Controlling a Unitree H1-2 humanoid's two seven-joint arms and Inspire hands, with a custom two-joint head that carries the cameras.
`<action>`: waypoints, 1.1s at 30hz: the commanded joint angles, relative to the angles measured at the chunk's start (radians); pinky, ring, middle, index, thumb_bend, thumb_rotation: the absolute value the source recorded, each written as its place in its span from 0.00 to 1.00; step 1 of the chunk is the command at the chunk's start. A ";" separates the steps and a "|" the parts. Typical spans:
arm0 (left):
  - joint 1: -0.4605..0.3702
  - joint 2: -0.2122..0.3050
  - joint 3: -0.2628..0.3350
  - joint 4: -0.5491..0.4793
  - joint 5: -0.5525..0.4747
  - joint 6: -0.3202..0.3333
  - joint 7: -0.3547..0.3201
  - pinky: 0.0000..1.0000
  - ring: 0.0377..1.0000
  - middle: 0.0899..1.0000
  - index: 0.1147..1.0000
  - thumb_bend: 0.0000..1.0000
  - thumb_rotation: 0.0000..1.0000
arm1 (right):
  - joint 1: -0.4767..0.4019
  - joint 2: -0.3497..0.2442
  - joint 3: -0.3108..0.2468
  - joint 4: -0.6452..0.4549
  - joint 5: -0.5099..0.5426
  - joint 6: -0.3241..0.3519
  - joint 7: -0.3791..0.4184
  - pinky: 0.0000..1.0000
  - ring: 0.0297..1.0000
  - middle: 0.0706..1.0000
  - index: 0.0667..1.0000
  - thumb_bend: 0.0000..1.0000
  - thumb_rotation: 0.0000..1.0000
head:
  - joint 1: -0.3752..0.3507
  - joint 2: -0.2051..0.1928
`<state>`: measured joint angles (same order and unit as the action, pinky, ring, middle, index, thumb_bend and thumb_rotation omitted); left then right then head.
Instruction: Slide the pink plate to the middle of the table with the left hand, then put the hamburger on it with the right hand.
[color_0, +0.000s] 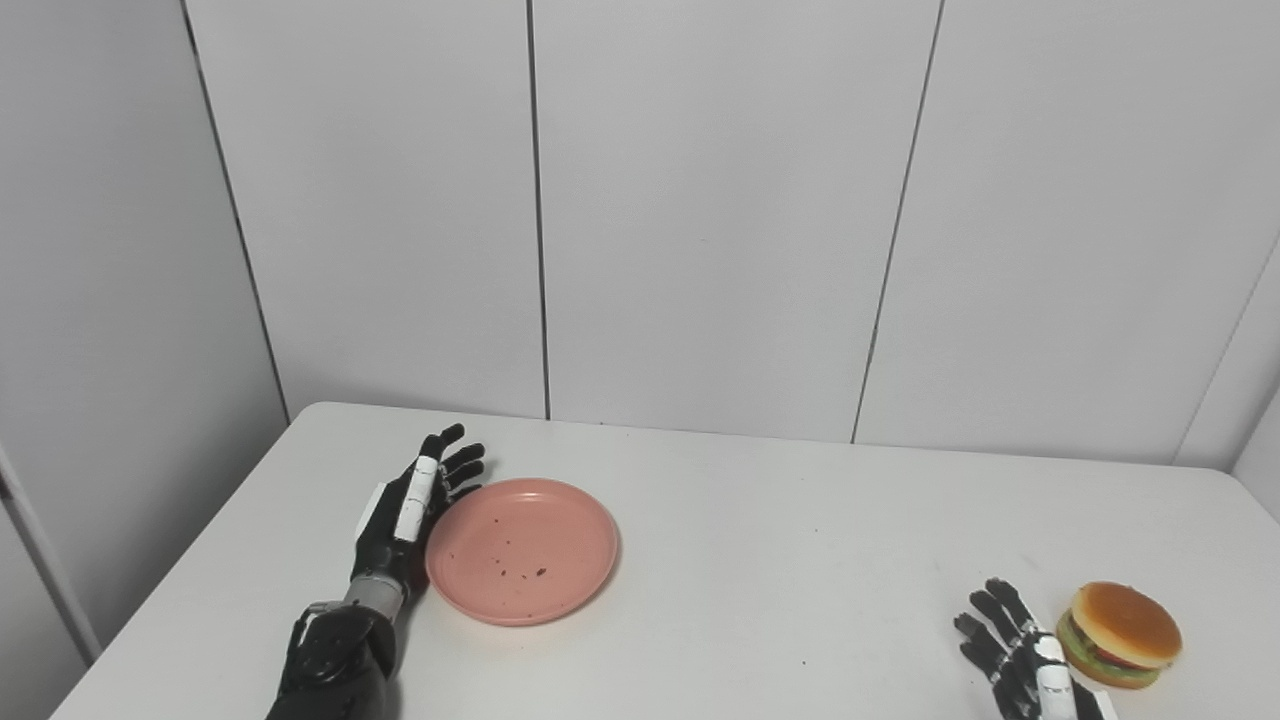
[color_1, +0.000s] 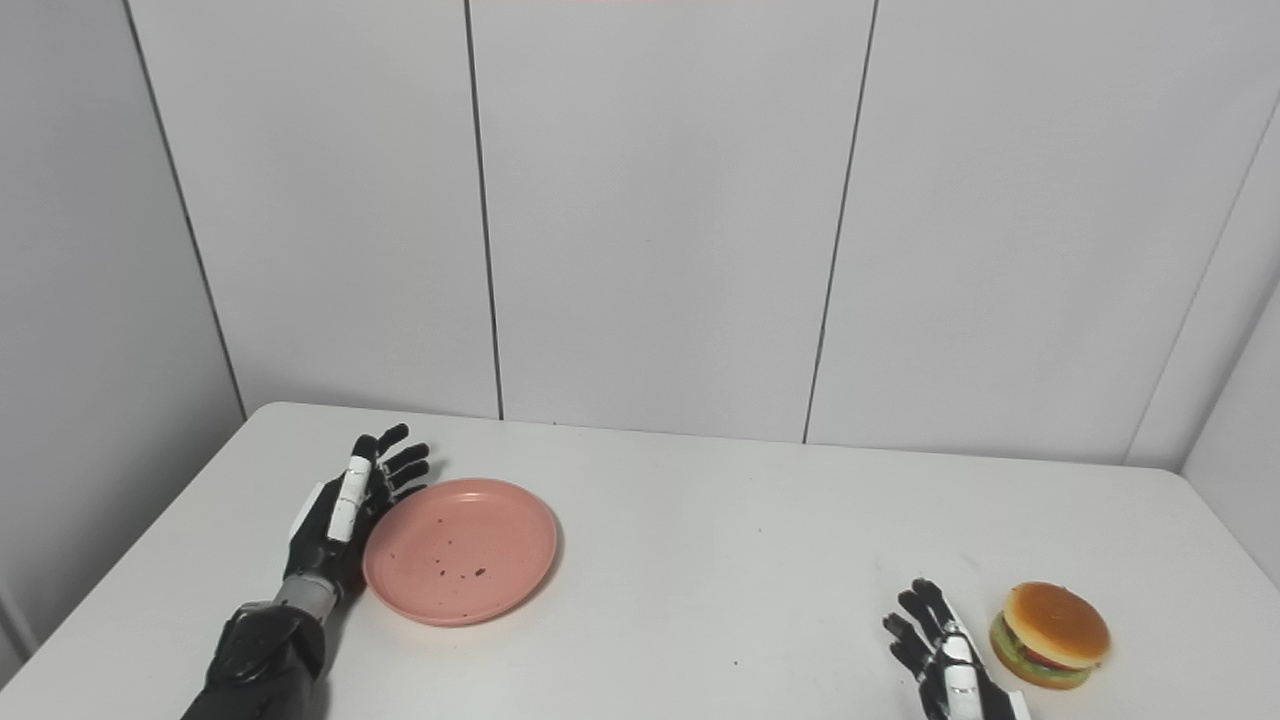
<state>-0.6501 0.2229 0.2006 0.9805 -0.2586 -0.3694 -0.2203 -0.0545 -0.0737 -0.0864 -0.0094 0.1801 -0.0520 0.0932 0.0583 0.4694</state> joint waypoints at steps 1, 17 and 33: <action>-0.015 -0.015 -0.003 -0.025 -0.002 0.006 -0.001 0.82 0.86 0.82 0.84 0.98 0.88 | 0.037 0.025 0.011 0.018 0.000 0.016 -0.009 0.90 0.86 0.90 0.90 0.78 1.00 | 0.000 0.001; 0.038 -0.094 -0.057 -0.180 0.062 0.111 0.077 0.84 0.84 0.81 0.84 0.95 0.93 | 0.045 0.055 0.039 -0.031 -0.041 0.051 -0.046 0.89 0.86 0.89 0.90 0.76 1.00 | -0.092 0.028; 0.080 -0.167 -0.082 -0.310 0.083 0.204 0.143 0.86 0.84 0.80 0.81 1.00 0.91 | 0.048 0.091 0.076 -0.064 -0.101 0.076 -0.078 0.91 0.87 0.89 0.89 0.78 1.00 | -0.196 0.053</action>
<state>-0.5535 0.0608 0.1265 0.6917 -0.1777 -0.1755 -0.0835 -0.0186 -0.0054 -0.0230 -0.0755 0.0780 0.0081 0.0200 -0.1381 0.5216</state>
